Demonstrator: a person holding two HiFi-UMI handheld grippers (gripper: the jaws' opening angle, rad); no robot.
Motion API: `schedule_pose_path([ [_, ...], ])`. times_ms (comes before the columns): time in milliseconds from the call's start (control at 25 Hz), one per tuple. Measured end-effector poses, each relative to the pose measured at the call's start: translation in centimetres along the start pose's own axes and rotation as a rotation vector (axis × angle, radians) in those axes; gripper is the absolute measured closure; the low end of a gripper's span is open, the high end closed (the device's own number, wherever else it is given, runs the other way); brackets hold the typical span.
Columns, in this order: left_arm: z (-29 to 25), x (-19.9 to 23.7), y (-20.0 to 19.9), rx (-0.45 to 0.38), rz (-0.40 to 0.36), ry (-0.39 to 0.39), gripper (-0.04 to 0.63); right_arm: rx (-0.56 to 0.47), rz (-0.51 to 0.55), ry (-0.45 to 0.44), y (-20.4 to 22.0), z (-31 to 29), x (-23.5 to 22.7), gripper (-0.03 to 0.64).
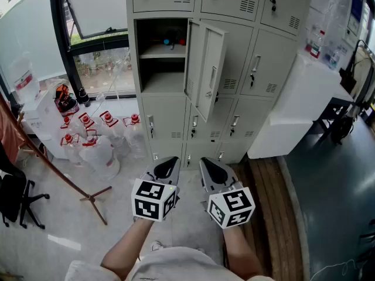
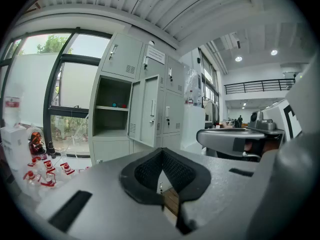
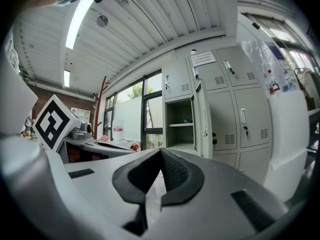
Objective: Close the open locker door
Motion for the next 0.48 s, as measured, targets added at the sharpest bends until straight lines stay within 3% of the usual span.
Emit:
schedule_pose_path([
  [480, 0.5, 1.6, 0.3, 0.012, 0.009, 0.013, 0.589, 0.017, -0.012, 0.010, 0.4, -1.0, 1.3, 0.612],
])
Point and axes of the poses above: the fingertips, and each gripper's own axes: z backward along the fingers, x to its left, y out of its underside, the point moved 4 cm from there along z, backward along the fingers, and after that the axes turned 10 degrees about z, right-handed, at the moved point
